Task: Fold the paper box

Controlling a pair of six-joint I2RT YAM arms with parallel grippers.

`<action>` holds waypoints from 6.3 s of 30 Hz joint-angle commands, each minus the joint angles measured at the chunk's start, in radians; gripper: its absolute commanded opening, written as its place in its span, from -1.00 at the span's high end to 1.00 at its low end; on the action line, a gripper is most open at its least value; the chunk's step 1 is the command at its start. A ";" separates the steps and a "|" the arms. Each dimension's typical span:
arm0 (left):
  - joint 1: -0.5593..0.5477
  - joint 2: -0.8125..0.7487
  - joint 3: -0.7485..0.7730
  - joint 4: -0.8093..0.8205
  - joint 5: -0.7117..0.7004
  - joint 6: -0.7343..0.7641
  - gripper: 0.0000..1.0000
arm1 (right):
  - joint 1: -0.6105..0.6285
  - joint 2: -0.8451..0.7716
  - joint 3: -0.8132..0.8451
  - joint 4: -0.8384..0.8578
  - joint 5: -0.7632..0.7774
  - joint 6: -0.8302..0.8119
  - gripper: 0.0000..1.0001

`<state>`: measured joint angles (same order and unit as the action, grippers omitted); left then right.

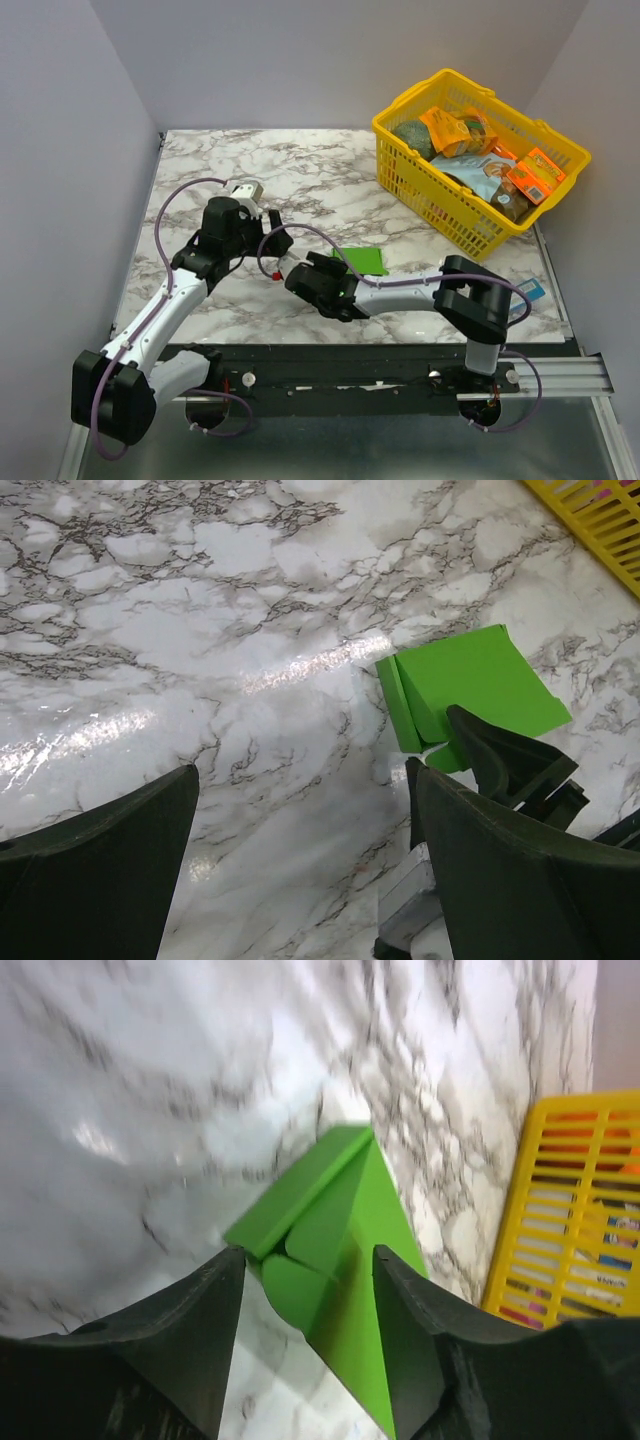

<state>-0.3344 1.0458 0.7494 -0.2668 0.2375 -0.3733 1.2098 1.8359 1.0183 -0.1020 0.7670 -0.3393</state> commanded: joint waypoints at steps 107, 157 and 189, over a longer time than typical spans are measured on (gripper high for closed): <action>-0.069 -0.087 0.021 0.118 0.327 0.122 -0.44 | -0.567 -0.458 0.195 -0.628 -1.427 0.129 0.88; -0.138 0.275 -0.078 0.552 0.008 -0.395 -0.76 | -0.211 -0.394 0.178 -0.639 -0.451 0.330 -0.59; -0.196 0.576 0.242 0.182 0.390 -0.213 -0.41 | -0.742 -0.848 -0.365 -0.251 -1.120 1.297 -0.47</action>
<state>-0.5201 1.6077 0.9668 -0.0528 0.5766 -0.6106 0.4709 1.0409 0.6319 -0.4313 -0.3305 0.9195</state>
